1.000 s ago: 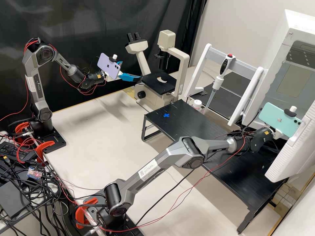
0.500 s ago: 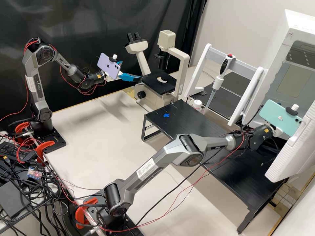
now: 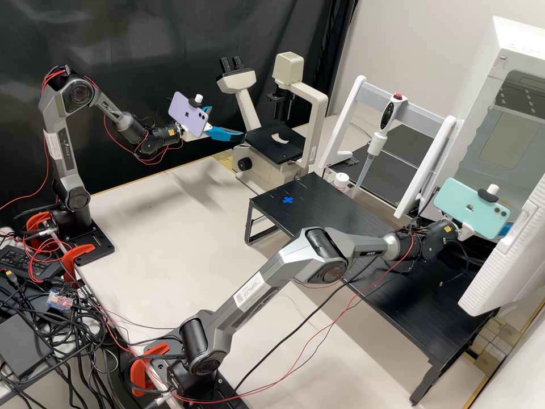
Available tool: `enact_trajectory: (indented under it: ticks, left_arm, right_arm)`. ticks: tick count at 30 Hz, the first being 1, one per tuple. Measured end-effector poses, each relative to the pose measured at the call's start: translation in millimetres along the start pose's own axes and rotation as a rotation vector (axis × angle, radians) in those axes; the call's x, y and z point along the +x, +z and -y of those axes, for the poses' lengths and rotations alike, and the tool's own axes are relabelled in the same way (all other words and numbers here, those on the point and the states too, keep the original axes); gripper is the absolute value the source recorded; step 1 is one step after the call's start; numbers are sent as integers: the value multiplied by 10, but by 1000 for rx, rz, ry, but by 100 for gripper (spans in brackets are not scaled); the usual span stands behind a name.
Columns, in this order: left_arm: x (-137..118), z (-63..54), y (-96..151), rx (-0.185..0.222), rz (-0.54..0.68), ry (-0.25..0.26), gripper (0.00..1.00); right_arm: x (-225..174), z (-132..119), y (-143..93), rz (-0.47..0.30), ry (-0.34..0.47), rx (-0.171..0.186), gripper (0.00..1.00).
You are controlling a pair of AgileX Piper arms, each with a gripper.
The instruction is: Move the petri dish to the microscope
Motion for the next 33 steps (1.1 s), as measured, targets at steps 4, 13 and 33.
enact_trajectory:
  ticks: [4, 13, 33]
  left_arm:
    - [0, 0, 0, 0, 0, 0, 100]
    - [0, 0, 0, 0, 0, 0, 100]
    - [0, 0, 0, 0, 0, 0, 100]
  right_arm:
    - [17, 32, 17, 1, -4, 1, 100]
    - [41, 38, 30, -3, 0, 0, 0]
    - [79, 38, 50, -3, 9, 4, 0]
